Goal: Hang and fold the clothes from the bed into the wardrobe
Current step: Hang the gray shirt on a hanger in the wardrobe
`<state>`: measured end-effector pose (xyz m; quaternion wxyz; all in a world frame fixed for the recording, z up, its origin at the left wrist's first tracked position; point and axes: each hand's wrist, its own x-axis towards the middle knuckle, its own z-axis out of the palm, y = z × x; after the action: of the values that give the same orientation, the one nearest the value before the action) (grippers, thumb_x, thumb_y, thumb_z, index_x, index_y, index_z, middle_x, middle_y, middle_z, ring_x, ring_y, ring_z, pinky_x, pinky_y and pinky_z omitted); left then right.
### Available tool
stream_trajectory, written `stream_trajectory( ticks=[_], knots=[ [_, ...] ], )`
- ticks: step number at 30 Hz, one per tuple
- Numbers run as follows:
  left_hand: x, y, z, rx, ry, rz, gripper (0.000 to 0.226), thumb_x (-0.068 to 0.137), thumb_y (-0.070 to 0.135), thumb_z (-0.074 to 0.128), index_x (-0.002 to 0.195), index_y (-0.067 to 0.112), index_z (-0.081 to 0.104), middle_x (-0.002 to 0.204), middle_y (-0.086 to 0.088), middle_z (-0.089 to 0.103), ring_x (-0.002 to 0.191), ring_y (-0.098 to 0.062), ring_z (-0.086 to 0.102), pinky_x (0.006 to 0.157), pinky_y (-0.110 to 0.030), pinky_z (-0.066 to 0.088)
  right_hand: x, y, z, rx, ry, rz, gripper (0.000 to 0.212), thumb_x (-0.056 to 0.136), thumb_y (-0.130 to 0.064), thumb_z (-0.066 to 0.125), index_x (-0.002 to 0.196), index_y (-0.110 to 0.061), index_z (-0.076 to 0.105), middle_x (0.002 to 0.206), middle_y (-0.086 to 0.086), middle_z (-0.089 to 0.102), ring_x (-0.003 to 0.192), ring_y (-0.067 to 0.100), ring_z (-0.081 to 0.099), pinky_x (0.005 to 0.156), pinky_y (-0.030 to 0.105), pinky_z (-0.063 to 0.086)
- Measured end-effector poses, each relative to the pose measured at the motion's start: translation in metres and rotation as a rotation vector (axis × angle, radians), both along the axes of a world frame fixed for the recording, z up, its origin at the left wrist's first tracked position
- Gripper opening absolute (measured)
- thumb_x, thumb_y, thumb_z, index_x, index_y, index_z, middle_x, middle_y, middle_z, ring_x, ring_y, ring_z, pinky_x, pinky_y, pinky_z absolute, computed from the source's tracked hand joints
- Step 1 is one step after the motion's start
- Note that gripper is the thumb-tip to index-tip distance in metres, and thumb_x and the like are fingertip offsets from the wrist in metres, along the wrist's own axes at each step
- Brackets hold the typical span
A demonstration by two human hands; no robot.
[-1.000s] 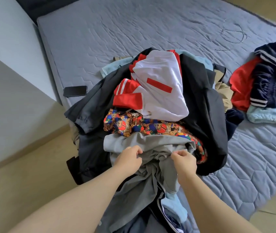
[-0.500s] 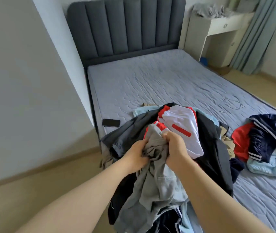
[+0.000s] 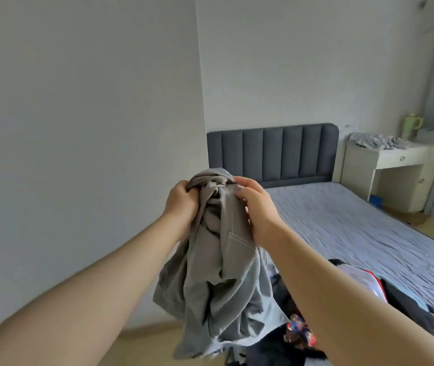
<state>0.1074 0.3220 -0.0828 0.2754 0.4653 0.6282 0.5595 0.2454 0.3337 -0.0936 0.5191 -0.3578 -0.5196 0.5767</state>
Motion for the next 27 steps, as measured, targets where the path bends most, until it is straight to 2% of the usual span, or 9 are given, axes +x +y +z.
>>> stream_trajectory(
  ticks=[3, 6, 8, 12, 15, 19, 21, 25, 27],
  knots=[
    [-0.028, -0.020, 0.044, 0.037, -0.132, 0.104, 0.017, 0.091, 0.014, 0.047, 0.093, 0.004, 0.061, 0.095, -0.016, 0.064, 0.085, -0.027, 0.059, 0.075, -0.037, 0.050, -0.025, -0.011, 0.027, 0.114, -0.112, 0.155, 0.057, 0.085, -0.022, 0.065, 0.133, -0.035, 0.038, 0.117, -0.014, 0.047, 0.100, 0.005, 0.054, 0.067, 0.015, 0.046],
    [-0.045, -0.043, 0.075, 0.073, -0.232, 0.119, 0.020, 0.090, 0.007, 0.048, 0.073, 0.011, 0.057, 0.064, -0.006, 0.062, 0.056, -0.017, 0.055, 0.050, -0.021, 0.047, -0.043, -0.024, 0.040, 0.139, -0.207, 0.314, 0.086, 0.077, -0.028, 0.075, 0.143, -0.038, 0.021, 0.128, -0.010, 0.048, 0.109, 0.012, 0.056, 0.085, 0.029, 0.054],
    [-0.053, -0.057, 0.088, 0.118, -0.270, 0.070, 0.021, 0.090, 0.003, 0.048, 0.074, 0.011, 0.058, 0.066, -0.008, 0.061, 0.057, -0.018, 0.056, 0.050, -0.021, 0.048, -0.057, -0.032, 0.044, 0.132, -0.250, 0.380, 0.076, 0.078, -0.026, 0.075, 0.140, -0.031, 0.031, 0.129, -0.001, 0.054, 0.111, 0.017, 0.059, 0.094, 0.036, 0.051],
    [-0.065, -0.085, 0.102, 0.202, -0.289, 0.010, 0.015, 0.093, 0.004, 0.047, 0.087, 0.010, 0.060, 0.077, -0.010, 0.062, 0.065, -0.020, 0.060, 0.057, -0.026, 0.050, -0.080, -0.043, 0.055, 0.298, -0.272, 0.197, 0.003, 0.084, -0.012, 0.061, 0.085, -0.013, 0.059, 0.079, 0.001, 0.065, 0.072, 0.012, 0.060, 0.065, 0.021, 0.052],
    [-0.072, -0.109, 0.103, 0.224, -0.341, -0.165, 0.009, 0.094, 0.014, 0.052, 0.102, 0.018, 0.055, 0.083, -0.004, 0.062, 0.062, -0.009, 0.064, 0.050, -0.018, 0.048, -0.089, -0.044, 0.064, 0.331, -0.250, 0.046, 0.029, 0.088, -0.007, 0.052, 0.060, -0.012, 0.045, 0.058, 0.000, 0.050, 0.055, 0.009, 0.044, 0.043, 0.011, 0.038],
    [-0.082, -0.121, 0.085, 0.067, 0.086, -0.294, 0.060, 0.083, 0.021, 0.068, 0.128, 0.036, 0.032, 0.118, 0.011, 0.056, 0.101, -0.002, 0.058, 0.073, -0.016, 0.049, -0.095, -0.051, 0.076, 0.145, -0.128, 0.106, 0.035, 0.091, -0.010, 0.051, 0.057, -0.012, 0.039, 0.055, 0.001, 0.043, 0.053, 0.010, 0.038, 0.035, 0.009, 0.032],
    [-0.086, -0.119, 0.070, 0.058, 0.217, -0.210, 0.060, 0.086, 0.021, 0.064, 0.132, 0.034, 0.029, 0.113, 0.017, 0.052, 0.099, 0.004, 0.051, 0.071, -0.013, 0.046, -0.095, -0.057, 0.080, 0.083, -0.099, 0.175, 0.032, 0.092, -0.014, 0.051, 0.062, -0.011, 0.043, 0.059, 0.002, 0.045, 0.054, 0.010, 0.041, 0.033, 0.008, 0.031],
    [-0.086, -0.115, 0.049, 0.076, -0.020, 0.022, 0.011, 0.092, 0.015, 0.050, 0.094, 0.021, 0.059, 0.091, 0.001, 0.063, 0.081, -0.015, 0.059, 0.064, -0.022, 0.050, -0.087, -0.062, 0.075, 0.075, -0.147, 0.236, 0.017, 0.094, -0.018, 0.049, 0.088, -0.006, 0.059, 0.073, 0.001, 0.057, 0.062, 0.010, 0.052, 0.035, 0.008, 0.037],
    [-0.093, -0.107, 0.049, 0.115, -0.293, 0.189, 0.026, 0.095, 0.009, 0.042, 0.073, 0.015, 0.054, 0.080, -0.006, 0.057, 0.081, -0.021, 0.055, 0.073, -0.028, 0.046, -0.077, -0.057, 0.065, 0.091, -0.153, 0.270, 0.021, 0.095, -0.025, 0.049, 0.109, -0.010, 0.057, 0.087, 0.000, 0.060, 0.071, 0.009, 0.057, 0.045, 0.011, 0.046]
  ],
)
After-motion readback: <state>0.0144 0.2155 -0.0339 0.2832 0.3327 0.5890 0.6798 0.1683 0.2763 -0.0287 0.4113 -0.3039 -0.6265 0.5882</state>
